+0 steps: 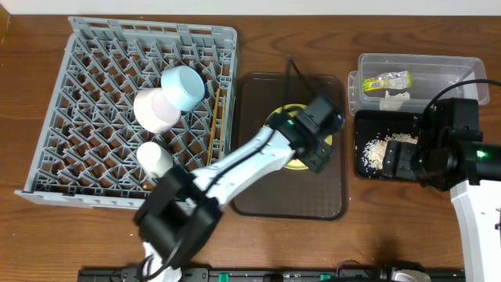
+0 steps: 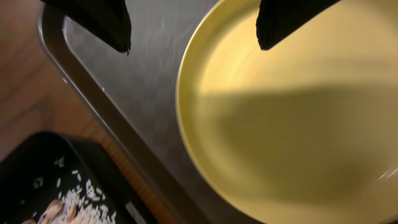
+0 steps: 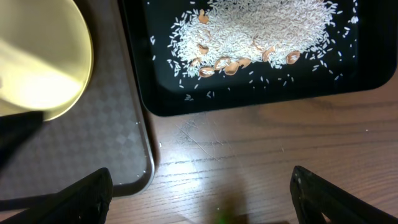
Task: Sort waste into correct bins and load items into the dishwasher
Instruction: 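Grasp the yellow plate edge with the left gripper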
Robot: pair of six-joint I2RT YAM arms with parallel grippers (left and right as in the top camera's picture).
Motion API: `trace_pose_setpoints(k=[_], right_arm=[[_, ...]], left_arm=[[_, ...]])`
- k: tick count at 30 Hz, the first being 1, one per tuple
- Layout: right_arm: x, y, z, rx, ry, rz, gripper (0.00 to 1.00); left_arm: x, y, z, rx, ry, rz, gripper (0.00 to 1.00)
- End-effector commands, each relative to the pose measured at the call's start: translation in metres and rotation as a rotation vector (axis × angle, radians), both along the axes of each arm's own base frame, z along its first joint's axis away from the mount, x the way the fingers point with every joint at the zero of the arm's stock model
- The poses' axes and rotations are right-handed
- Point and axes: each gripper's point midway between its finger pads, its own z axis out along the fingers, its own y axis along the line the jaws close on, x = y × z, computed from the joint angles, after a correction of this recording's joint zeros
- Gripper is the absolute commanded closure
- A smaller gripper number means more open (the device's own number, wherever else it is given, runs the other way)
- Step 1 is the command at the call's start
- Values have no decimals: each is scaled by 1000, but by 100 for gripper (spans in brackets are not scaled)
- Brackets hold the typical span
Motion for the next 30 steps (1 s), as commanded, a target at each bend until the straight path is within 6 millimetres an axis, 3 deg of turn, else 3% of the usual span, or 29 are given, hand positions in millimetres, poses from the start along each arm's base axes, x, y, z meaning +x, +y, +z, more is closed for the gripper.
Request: trace_pose_setpoints(k=[1, 5, 10, 16, 20, 25, 30], right_arm=[[0, 0, 1, 11, -6, -17, 11], [0, 0, 1, 11, -5, -17, 11], [0, 0, 1, 11, -6, -17, 11], [0, 0, 1, 10, -7, -17, 10], [0, 0, 1, 10, -7, -17, 11], [0, 0, 1, 11, -6, -17, 11], [0, 0, 1, 10, -6, -17, 10]], left_arm=[[-2, -9, -28, 32, 2, -35, 35], [-6, -14, -57, 63, 29, -49, 35], [-7, -12, -74, 90, 48, -48, 38], [-12, -7, -85, 120, 75, -48, 79], [-14, -5, -85, 130, 86, -48, 94], [-15, -3, -74, 125, 83, -41, 94], [-13, -6, -25, 63, 29, -41, 94]])
